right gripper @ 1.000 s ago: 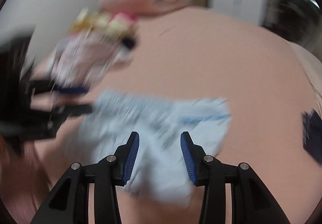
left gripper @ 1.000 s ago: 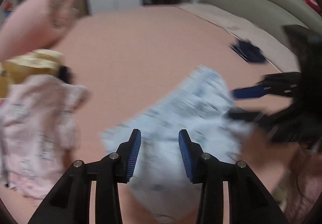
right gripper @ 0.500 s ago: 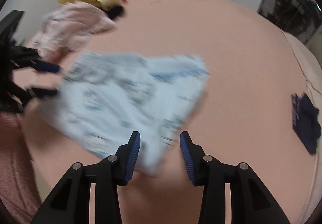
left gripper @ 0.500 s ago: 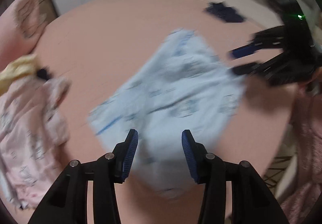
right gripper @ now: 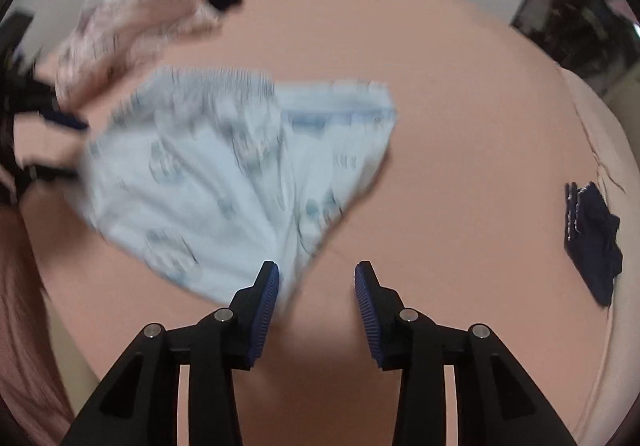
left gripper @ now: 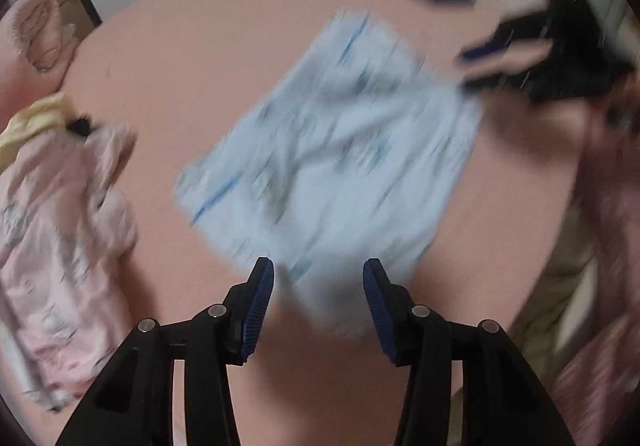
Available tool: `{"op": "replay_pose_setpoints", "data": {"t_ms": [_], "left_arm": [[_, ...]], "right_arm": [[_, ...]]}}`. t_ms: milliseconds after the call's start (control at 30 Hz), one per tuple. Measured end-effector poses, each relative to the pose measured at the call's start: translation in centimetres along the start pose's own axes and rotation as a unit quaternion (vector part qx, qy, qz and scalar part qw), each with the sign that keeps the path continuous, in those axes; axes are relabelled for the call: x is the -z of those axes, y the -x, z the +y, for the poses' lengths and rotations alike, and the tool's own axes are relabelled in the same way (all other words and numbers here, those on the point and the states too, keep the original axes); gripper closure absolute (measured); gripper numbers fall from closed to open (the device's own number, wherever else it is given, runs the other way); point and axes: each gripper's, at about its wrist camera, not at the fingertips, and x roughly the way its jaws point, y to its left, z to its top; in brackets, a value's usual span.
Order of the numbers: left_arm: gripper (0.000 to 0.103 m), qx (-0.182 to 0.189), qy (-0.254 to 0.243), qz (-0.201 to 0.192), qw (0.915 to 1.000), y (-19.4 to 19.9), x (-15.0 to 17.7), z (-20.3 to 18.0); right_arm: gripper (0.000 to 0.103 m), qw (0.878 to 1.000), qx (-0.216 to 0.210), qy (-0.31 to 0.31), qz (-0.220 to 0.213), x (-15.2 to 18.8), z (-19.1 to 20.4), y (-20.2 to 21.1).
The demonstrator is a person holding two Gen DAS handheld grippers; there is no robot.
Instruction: Fold clothes
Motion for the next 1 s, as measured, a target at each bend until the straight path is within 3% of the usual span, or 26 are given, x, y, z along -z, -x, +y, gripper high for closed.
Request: {"op": "replay_pose_setpoints", "data": {"t_ms": [33,100,167,300,333,367,400,500,600,700,800,867,933,1000], "left_arm": [[0.059,0.006,0.0,-0.003,1.0,-0.5,-0.4,-0.7],[0.059,0.004,-0.01,0.029,0.9995,-3.0,-0.9,-2.2],[0.058,-0.001,-0.029,0.047,0.9984,-4.3,-0.4,-2.6],[0.058,-0.02,-0.012,0.065,0.9976,-2.4,0.7,0.1],[0.059,-0.026,0.004,0.063,0.9977,-1.6,0.9,1.1],[0.059,-0.024,0.023,0.051,0.9981,-0.8,0.9,1.9],[0.059,-0.015,0.041,0.03,0.9986,-0.1,0.5,2.4],[0.059,-0.005,0.072,-0.03,0.997,0.4,-1.7,2.2],[0.059,-0.021,0.082,-0.033,0.9958,-2.4,-3.3,2.2],[0.058,-0.039,0.108,-0.021,0.9932,-5.0,-3.7,2.7],[0.058,-0.039,0.139,-0.026,0.9891,-5.2,-3.9,3.5],[0.058,-0.043,0.163,-0.052,0.9843,-2.9,-3.6,3.9],[0.051,-0.039,0.2,-0.08,0.9758,-1.4,-2.8,4.8],[0.039,-0.034,0.245,-0.07,0.9663,-1.9,-1.5,5.7]], "right_arm": [[0.063,1.0,-0.012,0.006,-0.004,-0.1,0.9,-0.2],[0.063,0.999,-0.035,0.019,-0.008,-0.4,2.8,-0.6],[0.063,0.998,-0.018,0.044,0.038,0.5,4.0,-3.1],[0.069,0.998,-0.057,-0.012,0.038,1.7,-0.4,-3.2],[0.06,0.998,-0.03,-0.012,0.048,1.7,-1.3,-2.9],[0.055,0.998,-0.008,-0.012,0.056,1.6,-2.1,-2.6],[0.054,0.999,-0.013,-0.013,0.048,1.5,-2.3,-2.1],[0.054,1.0,0.005,-0.005,0.004,-1.2,-2.1,-1.0],[0.053,0.999,-0.026,0.003,-0.03,-4.9,0.3,-1.4],[0.053,0.999,-0.016,0.029,-0.014,-8.4,2.7,-5.0],[0.053,1.0,0.016,0.005,0.017,-9.1,0.1,-8.1],[0.053,0.999,-0.025,-0.043,0.011,-9.2,-2.5,-6.9],[0.051,0.995,-0.06,-0.075,-0.007,-8.8,-3.6,-5.1],[0.048,0.991,-0.091,-0.098,-0.026,-8.0,-4.5,-3.1]]}}
